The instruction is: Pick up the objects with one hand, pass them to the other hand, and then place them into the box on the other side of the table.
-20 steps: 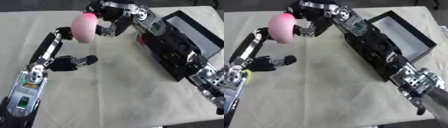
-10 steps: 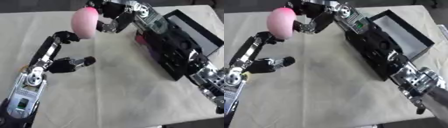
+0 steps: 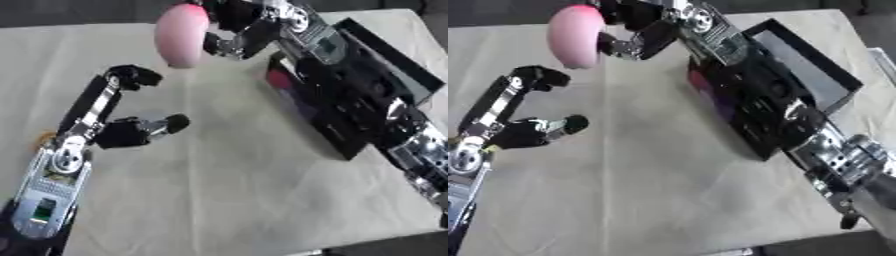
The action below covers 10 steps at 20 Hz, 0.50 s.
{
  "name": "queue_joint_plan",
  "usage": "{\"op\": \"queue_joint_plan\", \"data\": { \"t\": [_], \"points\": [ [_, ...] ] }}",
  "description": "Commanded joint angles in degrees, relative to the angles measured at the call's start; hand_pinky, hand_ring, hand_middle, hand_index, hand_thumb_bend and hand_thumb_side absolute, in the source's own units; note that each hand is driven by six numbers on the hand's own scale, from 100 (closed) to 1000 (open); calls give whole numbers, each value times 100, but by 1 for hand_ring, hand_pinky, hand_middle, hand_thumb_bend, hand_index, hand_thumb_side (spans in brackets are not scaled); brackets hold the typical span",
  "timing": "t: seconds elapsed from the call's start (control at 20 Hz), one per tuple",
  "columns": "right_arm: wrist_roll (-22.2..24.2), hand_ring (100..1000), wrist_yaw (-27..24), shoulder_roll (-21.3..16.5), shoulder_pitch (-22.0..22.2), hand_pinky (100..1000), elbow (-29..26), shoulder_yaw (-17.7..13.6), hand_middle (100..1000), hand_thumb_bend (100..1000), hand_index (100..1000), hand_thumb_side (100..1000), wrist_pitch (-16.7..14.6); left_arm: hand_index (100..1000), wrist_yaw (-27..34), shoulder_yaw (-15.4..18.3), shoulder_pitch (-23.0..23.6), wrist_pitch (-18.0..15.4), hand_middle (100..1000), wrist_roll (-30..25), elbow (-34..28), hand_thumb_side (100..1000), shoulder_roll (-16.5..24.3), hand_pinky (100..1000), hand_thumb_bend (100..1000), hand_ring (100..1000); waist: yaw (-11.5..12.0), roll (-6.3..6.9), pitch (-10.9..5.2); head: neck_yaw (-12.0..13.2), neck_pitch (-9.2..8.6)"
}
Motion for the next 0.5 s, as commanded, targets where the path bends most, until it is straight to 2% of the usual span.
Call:
{"op": "queue_joint_plan", "data": {
  "t": [0.05, 0.3, 0.35, 0.4, 0.5],
  "points": [
    [-149, 703, -132, -468, 46, 917, -172, -174, 490, 100, 605, 203, -178, 747, 20, 29, -38, 21, 643, 8, -55, 629, 102, 807, 820, 762, -29, 37, -207, -26, -14],
    [-349, 696, -280, -1030, 450, 907, -389, -342, 482, 100, 595, 199, -513, 749, -39, 13, -13, 8, 647, -33, -104, 623, 157, 810, 811, 764, -67, 9, -261, -110, -14],
    [-393, 695, -313, -1171, 554, 905, -438, -379, 482, 100, 595, 291, -579, 749, -56, 11, -12, -2, 647, -39, -136, 620, 170, 810, 808, 764, -72, 4, -269, -138, -14],
    [-441, 695, -339, -1303, 657, 904, -482, -419, 481, 100, 595, 198, -635, 749, -72, 11, -10, -6, 647, -42, -161, 617, 182, 810, 800, 764, -78, -2, -275, -168, -14],
    [-536, 694, -372, -1559, 873, 903, -546, -510, 481, 100, 596, 198, -736, 747, -95, 16, -4, 2, 646, -35, -191, 614, 201, 810, 794, 763, -89, -14, -283, -232, -14]
  ]
}}
